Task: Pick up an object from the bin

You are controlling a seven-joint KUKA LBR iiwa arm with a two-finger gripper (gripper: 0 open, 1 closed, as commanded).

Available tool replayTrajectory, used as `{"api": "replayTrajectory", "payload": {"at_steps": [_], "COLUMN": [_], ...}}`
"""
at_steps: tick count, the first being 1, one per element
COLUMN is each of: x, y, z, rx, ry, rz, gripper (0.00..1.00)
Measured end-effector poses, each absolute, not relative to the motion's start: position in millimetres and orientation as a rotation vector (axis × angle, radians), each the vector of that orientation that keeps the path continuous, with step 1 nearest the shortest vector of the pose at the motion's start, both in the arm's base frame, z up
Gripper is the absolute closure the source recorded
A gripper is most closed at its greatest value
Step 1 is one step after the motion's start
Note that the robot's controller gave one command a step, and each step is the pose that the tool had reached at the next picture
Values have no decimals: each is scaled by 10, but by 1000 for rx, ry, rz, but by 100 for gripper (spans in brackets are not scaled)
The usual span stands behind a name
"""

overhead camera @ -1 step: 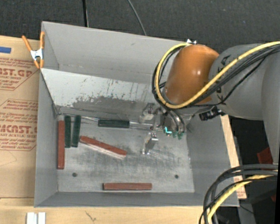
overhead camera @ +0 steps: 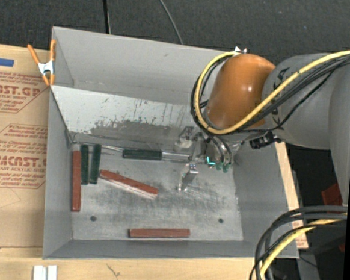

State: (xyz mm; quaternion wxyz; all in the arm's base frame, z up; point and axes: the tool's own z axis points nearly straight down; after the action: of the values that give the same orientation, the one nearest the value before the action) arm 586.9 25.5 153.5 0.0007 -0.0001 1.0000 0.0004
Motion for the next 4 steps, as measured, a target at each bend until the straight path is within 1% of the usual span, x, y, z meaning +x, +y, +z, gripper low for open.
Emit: {"api": "replayTrajectory", "payload": {"at_steps": [1, 2, 3, 4], "x": [5642, 5642, 5757, 5757], "y": [957, 957, 882, 882], "z": [777, 777, 1991, 1991], "rx": [-174, -173, -172, -172], "ry": [3126, 3126, 3134, 3135], "rz": [3, 3, 0, 0], "gripper": [100, 100, 100, 100]}}
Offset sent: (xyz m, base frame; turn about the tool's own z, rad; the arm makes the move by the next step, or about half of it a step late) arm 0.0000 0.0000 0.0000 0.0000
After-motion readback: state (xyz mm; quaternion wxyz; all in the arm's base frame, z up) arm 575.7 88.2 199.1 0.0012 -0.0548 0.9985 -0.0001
